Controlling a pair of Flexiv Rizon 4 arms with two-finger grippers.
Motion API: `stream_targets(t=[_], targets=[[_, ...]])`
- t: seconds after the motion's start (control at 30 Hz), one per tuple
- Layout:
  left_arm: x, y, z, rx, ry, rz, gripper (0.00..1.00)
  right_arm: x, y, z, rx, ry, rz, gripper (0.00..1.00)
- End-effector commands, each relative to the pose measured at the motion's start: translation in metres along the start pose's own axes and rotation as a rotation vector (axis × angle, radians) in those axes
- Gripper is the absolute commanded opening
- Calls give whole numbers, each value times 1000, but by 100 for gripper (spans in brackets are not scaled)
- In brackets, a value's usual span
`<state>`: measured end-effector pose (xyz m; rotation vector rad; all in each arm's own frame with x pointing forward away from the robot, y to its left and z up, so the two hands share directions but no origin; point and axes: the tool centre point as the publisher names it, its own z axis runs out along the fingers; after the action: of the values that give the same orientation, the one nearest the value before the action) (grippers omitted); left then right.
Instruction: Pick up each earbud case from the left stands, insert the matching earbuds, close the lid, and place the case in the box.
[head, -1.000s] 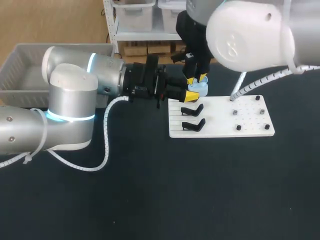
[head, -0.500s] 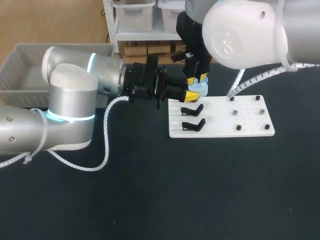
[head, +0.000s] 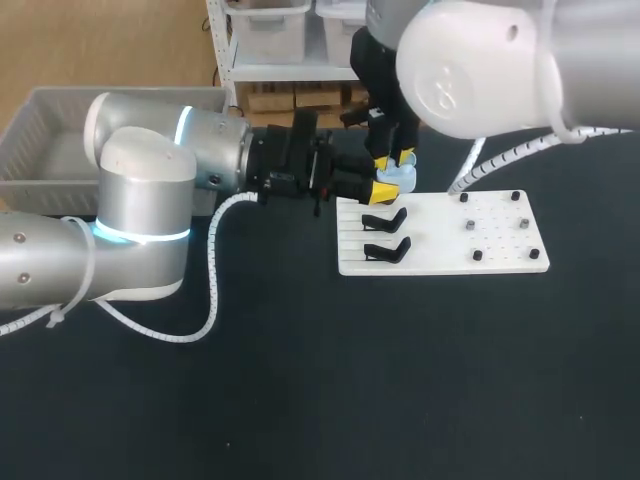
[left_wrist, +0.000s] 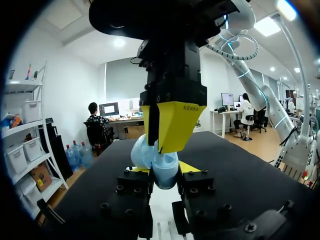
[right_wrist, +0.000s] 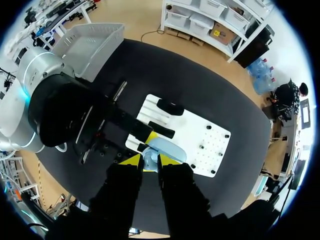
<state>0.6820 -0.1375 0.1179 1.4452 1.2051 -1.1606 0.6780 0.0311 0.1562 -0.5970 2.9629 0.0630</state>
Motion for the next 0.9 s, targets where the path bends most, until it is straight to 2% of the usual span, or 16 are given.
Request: stream_targets(t=[0.03, 0.07, 0.2, 0.3, 0.37, 0.43, 0.5, 0.6, 0.77, 0.9], targets=[[1, -1, -1, -3, -2, 2, 0, 0, -3, -1, -2, 2, 9, 76], [1, -1, -1, -3, -2, 2, 0, 1, -3, -2, -6, -1, 14, 100], [1, -1, -1, -3, -2, 2, 0, 8, -6, -14, -42, -8, 38, 100], [1, -1, -1, -3, -2, 2, 0, 12, -10, -28, -103, -26, 75, 100], [1, -1, -1, -3, -2, 2, 0, 9, -15, -35, -137, -60, 127, 100], [1, -1, -1, -3, -2, 2, 0, 4, -22, -39, -133, -112, 186, 100], [1, -1, -1, -3, -2, 2, 0, -6, -32, -39, -116, -174, 277, 100], [1, -1, -1, -3, -2, 2, 0, -18, -44, -33, -119, -222, 379, 100], [1, -1, -1, -3, -2, 2, 0, -28, -56, -16, -91, -221, 456, 100], [1, -1, -1, -3, -2, 2, 0, -28, -61, -4, -76, -189, 473, 100]])
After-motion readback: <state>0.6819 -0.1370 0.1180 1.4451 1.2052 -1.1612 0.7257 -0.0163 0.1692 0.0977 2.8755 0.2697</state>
